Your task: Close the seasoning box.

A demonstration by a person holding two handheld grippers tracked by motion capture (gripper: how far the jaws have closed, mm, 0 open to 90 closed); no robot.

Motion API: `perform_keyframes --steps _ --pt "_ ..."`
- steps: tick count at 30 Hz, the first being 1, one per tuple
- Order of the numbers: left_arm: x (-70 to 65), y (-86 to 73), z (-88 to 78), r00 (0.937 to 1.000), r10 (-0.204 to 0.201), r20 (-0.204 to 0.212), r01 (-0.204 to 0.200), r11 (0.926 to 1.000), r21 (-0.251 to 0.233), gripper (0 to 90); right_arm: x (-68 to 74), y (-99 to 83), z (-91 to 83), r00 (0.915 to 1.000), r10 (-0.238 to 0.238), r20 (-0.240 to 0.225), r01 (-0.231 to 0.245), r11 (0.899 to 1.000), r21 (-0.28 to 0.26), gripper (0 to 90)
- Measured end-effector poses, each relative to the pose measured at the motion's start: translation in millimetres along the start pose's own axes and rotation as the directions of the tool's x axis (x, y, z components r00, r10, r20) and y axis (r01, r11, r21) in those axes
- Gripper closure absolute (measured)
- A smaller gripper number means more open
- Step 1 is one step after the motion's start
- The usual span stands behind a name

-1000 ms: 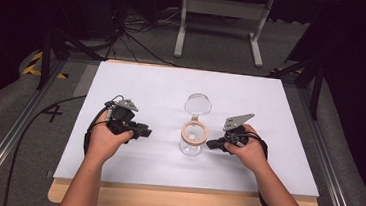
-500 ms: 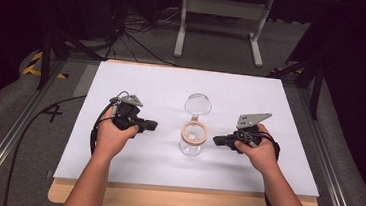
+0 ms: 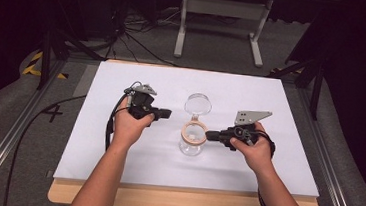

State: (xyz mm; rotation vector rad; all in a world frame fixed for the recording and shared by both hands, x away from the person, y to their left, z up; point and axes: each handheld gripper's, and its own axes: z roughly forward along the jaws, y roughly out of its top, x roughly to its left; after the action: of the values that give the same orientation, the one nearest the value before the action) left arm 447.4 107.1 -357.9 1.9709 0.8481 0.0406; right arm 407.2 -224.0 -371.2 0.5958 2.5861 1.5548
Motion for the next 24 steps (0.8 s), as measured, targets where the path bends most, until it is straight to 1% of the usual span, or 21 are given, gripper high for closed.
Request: perform_keyframes --steps 1,2,4,5,6,7,9,10,11,12,15,16,18,19,20,22,24 --pt "0.7 2.6 2.0 0.9998 -0.009 -0.019 0.008 0.9998 -0.019 90.0 0.5 0.0 1.5 1.0 0.0 0.001 0.0 1.0 0.002 90.0" --pt "1.7 4.8 3.6 0.9997 -0.011 -0.023 0.01 0.9996 -0.028 90.0 1.3 0.2 3.9 1.0 0.0 -0.005 0.0 1.0 0.002 90.0" --pt "3.6 9.5 7.1 0.9998 -0.007 -0.02 0.006 0.999 -0.044 90.0 2.8 0.8 6.3 1.0 0.0 -0.007 0.0 1.0 0.005 90.0" --pt "3.6 9.5 7.1 0.9998 -0.007 -0.02 0.006 0.999 -0.044 90.0 2.8 0.8 6.3 1.0 0.0 -0.007 0.0 1.0 0.005 90.0" --pt "3.9 12.0 10.1 0.9998 -0.003 -0.017 0.002 0.9986 -0.053 90.0 3.3 1.4 7.8 0.9999 -0.004 -0.009 0.004 1.0 0.0 90.0" --pt "4.2 15.0 12.8 0.9997 0.014 -0.017 -0.015 0.9986 -0.051 90.0 3.8 2.3 8.6 1.0 -0.003 -0.009 0.003 1.0 -0.004 90.0" --pt "4.3 19.0 16.8 0.9992 0.038 -0.011 -0.039 0.9972 -0.065 90.0 4.4 3.8 9.3 0.9997 -0.002 -0.025 0.002 1.0 -0.029 90.0" --pt "4.2 21.0 18.2 0.9993 0.038 -0.002 -0.038 0.9971 -0.065 90.0 4.8 4.4 9.4 0.9996 0.001 -0.027 -0.002 0.999 -0.037 90.0" --pt "4.8 23.6 20.3 0.9988 0.049 0.0 -0.048 0.9964 -0.07 90.0 4.9 4.9 9.6 0.9997 0.001 -0.024 -0.002 0.999 -0.04 90.0" --pt "5.0 25.8 21.9 0.9985 0.054 -0.005 -0.055 0.996 -0.071 90.0 5.0 5.3 10.0 0.9998 0.001 -0.021 -0.002 0.999 -0.043 90.0" --pt "4.4 30.6 25.5 0.9985 0.054 -0.009 -0.055 0.9954 -0.079 90.0 5.4 5.6 11.1 0.9998 0.01 -0.019 -0.011 0.999 -0.041 90.0" --pt "4.7 33.1 27.3 0.9977 0.066 -0.011 -0.067 0.9939 -0.088 89.9 5.3 5.7 11.5 0.9998 0.01 -0.019 -0.011 0.999 -0.04 90.0" --pt "3.6 36.4 29.9 0.998 0.062 -0.012 -0.063 0.9942 -0.087 89.9 4.9 5.7 11.9 0.9997 0.014 -0.02 -0.014 0.999 -0.042 90.0" --pt "3.8 37.5 31.5 0.9976 0.069 -0.011 -0.069 0.9931 -0.094 89.9 4.5 5.7 11.8 0.9997 0.017 -0.016 -0.018 0.999 -0.044 90.0" --pt "3.3 38.0 32.6 0.9981 0.06 -0.012 -0.061 0.9932 -0.099 89.9 3.9 5.7 11.6 0.9997 0.021 -0.014 -0.022 0.999 -0.046 90.0" --pt "4.2 38.8 33.6 0.9979 0.064 -0.003 -0.064 0.9924 -0.105 89.8 2.9 5.8 11.2 0.9996 0.028 -0.005 -0.028 0.998 -0.048 90.0" --pt "4.5 38.5 34.0 0.9978 0.063 0.021 -0.06 0.9916 -0.115 89.7 1.9 5.9 11.0 0.9995 0.033 -0.003 -0.033 0.998 -0.053 90.0"
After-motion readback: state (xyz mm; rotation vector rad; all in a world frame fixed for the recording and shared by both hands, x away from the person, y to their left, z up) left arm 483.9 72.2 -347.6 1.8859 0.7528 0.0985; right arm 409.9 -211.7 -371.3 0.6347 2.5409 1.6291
